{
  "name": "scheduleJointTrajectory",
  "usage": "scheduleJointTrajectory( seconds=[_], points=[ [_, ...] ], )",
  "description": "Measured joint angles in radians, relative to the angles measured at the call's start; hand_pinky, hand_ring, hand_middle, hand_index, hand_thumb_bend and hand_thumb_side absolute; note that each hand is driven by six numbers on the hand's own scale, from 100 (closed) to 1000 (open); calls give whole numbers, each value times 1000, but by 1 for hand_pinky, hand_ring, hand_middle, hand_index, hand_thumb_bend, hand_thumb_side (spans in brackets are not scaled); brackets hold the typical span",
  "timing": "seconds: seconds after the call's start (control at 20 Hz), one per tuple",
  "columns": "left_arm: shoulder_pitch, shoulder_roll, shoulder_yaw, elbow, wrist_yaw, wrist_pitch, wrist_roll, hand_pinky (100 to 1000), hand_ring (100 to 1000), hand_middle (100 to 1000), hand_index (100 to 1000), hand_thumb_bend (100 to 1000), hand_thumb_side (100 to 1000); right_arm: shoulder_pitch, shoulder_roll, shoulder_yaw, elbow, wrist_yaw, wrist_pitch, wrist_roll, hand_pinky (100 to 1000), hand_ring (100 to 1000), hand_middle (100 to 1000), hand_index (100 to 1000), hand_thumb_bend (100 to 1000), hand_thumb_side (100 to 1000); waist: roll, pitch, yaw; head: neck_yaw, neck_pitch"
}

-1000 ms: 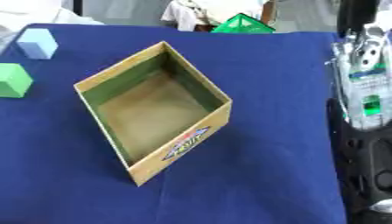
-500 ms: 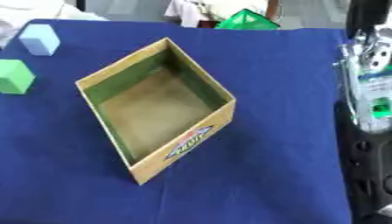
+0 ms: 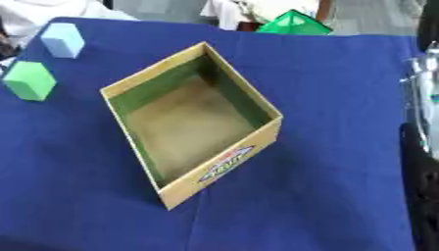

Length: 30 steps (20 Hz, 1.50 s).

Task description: Pick up objects on the table and place them in the box.

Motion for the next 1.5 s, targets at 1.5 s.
scheduleJointTrajectory(
  seconds=[1.5],
  points=[
    [-78, -70, 35, 66, -29, 57, -37, 857, 891, 881, 955, 656, 188, -35, -12, 0, 19, -29, -5, 11, 821, 838, 619, 854, 180, 1000, -19, 71, -30, -48, -62]
  ],
)
